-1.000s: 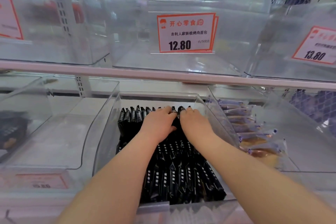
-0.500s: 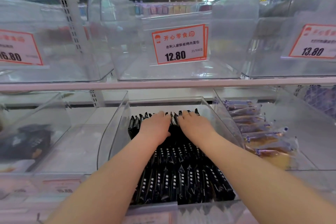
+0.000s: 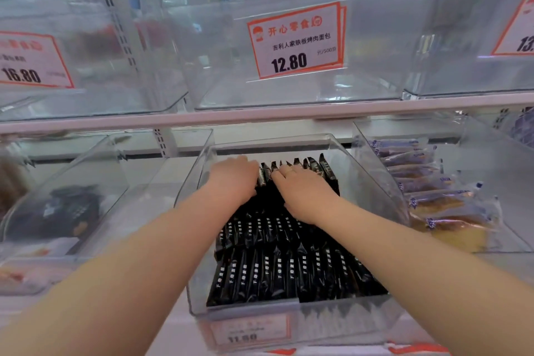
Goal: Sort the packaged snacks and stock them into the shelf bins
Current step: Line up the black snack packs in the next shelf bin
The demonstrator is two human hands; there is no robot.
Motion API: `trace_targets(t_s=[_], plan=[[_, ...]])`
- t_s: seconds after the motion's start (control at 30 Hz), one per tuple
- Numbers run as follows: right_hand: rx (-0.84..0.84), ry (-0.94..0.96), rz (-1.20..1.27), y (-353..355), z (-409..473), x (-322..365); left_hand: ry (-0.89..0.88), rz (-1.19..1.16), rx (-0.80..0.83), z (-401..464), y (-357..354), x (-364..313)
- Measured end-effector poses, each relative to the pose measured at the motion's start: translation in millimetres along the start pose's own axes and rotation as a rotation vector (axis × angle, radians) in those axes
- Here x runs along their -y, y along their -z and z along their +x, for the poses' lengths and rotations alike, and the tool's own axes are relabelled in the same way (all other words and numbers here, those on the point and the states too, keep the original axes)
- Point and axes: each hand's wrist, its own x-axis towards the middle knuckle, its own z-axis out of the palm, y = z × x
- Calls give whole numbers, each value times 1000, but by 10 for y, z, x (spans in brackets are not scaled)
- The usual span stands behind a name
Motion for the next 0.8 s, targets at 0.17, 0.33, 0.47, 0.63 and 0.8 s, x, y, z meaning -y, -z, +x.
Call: trace_targets(t_s=[0.17, 0.33, 0.47, 0.63, 0.8], plan=[[-80, -38, -51, -20, 66, -32, 30, 7, 108, -16, -52, 101], [-32, 7, 49, 96, -104, 47, 92, -26, 71, -103, -24, 1], [-41, 136, 353, 351, -495, 163, -125, -218, -42, -479, 91, -142], [447, 198, 441, 381, -844, 184, -403, -197, 369, -893, 56, -259], [472, 156, 325, 324, -855, 294, -445, -249, 470, -945, 32, -272]])
